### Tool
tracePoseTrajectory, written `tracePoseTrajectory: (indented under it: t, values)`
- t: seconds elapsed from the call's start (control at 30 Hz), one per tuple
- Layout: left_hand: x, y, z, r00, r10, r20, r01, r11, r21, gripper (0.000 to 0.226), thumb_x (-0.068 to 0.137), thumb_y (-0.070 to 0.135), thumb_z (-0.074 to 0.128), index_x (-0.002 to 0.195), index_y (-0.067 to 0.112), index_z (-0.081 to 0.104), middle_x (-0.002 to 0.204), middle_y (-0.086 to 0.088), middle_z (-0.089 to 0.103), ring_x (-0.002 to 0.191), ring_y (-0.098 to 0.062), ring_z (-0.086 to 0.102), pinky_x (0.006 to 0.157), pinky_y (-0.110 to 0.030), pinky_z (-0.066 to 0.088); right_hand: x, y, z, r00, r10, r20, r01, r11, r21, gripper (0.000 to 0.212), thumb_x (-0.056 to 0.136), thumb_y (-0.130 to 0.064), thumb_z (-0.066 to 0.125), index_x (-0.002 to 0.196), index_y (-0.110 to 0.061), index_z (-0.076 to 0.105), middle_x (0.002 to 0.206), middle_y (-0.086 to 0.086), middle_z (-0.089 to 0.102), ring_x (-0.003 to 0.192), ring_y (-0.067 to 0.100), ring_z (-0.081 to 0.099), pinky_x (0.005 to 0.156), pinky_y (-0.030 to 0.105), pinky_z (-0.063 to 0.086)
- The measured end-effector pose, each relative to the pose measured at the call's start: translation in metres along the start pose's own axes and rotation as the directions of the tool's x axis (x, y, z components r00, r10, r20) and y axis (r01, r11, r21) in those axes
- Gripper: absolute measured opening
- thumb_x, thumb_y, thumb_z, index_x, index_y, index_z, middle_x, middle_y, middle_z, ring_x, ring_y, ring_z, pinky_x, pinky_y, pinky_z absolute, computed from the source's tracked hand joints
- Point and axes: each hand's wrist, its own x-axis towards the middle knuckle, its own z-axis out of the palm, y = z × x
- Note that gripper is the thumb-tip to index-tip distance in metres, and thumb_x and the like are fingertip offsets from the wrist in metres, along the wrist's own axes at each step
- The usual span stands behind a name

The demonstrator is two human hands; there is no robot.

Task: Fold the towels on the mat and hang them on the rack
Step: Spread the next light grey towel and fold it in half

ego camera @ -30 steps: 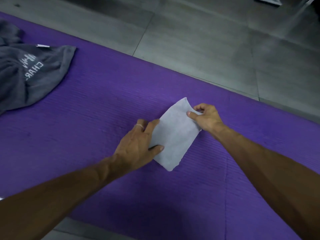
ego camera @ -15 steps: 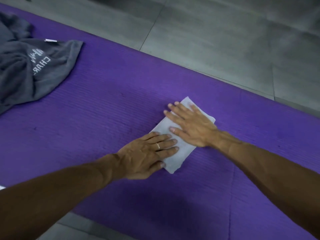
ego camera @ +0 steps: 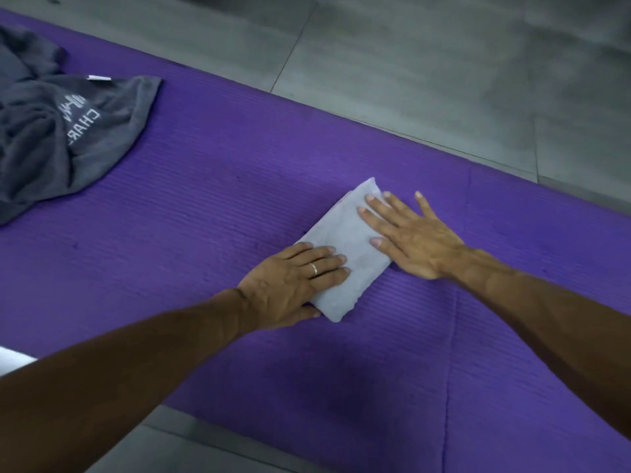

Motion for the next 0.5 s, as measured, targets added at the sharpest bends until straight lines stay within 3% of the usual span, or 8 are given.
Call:
tracePoseTrajectory:
  t: [0.07,0.17,0.23,0.33,0.4,0.47,0.5]
  values:
    - [0.004,0.001,-0.001,0.999,0.025,-0.034,-0.024,0.999,0.035,0.073,0.077,0.048,0.071,0.138,0.02,0.041,0.141,-0.004,0.052,0.129,-0.024,0.049,0.106,-0.042,0.04,0.0,0.001,-0.008,0.997,0.049,-0.054,-0.051,0.998,-0.035,0.061,0.095,-0.054,-0.002,0.153,-0.036,0.0,0.16,-0.01,-0.01,0.15,0.021,-0.006,0.116,0.05,-0.01]
    - [0.009,0.0,-0.012,0.997,-0.033,-0.068,0.026,0.994,-0.108,0.058,0.082,0.044,0.056,0.134,0.023,0.042,0.129,-0.006,0.057,0.115,-0.026,0.058,0.094,-0.038,0.05,-0.008,-0.014,-0.021,0.985,-0.075,-0.154,0.079,0.997,0.023,0.063,0.086,-0.032,0.02,0.141,-0.017,0.047,0.155,0.012,0.031,0.144,0.032,0.028,0.116,0.051,0.013]
    - [0.012,-0.002,-0.028,0.978,-0.201,-0.052,0.175,0.932,-0.317,0.057,0.082,0.046,0.054,0.133,0.025,0.045,0.122,0.0,0.051,0.108,-0.02,0.055,0.085,-0.031,0.051,-0.019,-0.023,-0.025,0.979,-0.146,-0.144,0.165,0.977,0.134,0.068,0.079,-0.03,0.026,0.142,-0.014,0.046,0.153,0.013,0.034,0.143,0.029,0.03,0.119,0.048,0.018]
    - [0.021,-0.008,-0.052,0.921,-0.391,0.001,0.328,0.77,-0.547,0.057,0.082,0.05,0.058,0.13,0.02,0.051,0.114,0.009,0.051,0.105,-0.008,0.05,0.091,-0.021,0.042,-0.03,-0.031,-0.03,0.989,-0.119,-0.088,0.134,0.972,0.195,0.081,0.077,-0.039,0.049,0.151,-0.016,0.027,0.16,0.003,0.02,0.148,0.016,0.015,0.122,0.037,0.007]
    - [0.027,-0.01,-0.068,0.882,-0.469,0.056,0.377,0.629,-0.68,0.051,0.082,0.042,0.061,0.126,0.017,0.051,0.112,0.008,0.058,0.101,-0.006,0.055,0.087,-0.02,0.044,-0.027,-0.033,-0.033,0.987,-0.051,-0.155,0.086,0.97,0.228,0.089,0.073,-0.053,0.067,0.145,-0.015,0.034,0.153,0.002,0.034,0.141,0.017,0.029,0.118,0.034,0.017]
    - [0.03,-0.012,-0.078,0.858,-0.502,0.111,0.393,0.5,-0.771,0.044,0.085,0.037,0.064,0.122,0.017,0.052,0.109,0.008,0.063,0.098,-0.004,0.06,0.084,-0.022,0.048,-0.021,-0.037,-0.039,0.952,0.056,-0.3,0.039,0.953,0.302,0.07,0.069,-0.053,0.076,0.121,-0.015,0.051,0.123,0.002,0.056,0.115,0.026,0.053,0.095,0.034,0.037]
    - [0.031,-0.012,-0.083,0.849,-0.512,0.131,0.394,0.448,-0.802,0.039,0.087,0.033,0.066,0.121,0.019,0.052,0.107,0.01,0.064,0.097,-0.001,0.061,0.083,-0.02,0.049,-0.018,-0.04,-0.044,0.924,0.109,-0.366,0.025,0.939,0.342,0.055,0.07,-0.049,0.076,0.107,-0.015,0.053,0.107,0.001,0.059,0.101,0.028,0.057,0.081,0.033,0.037]
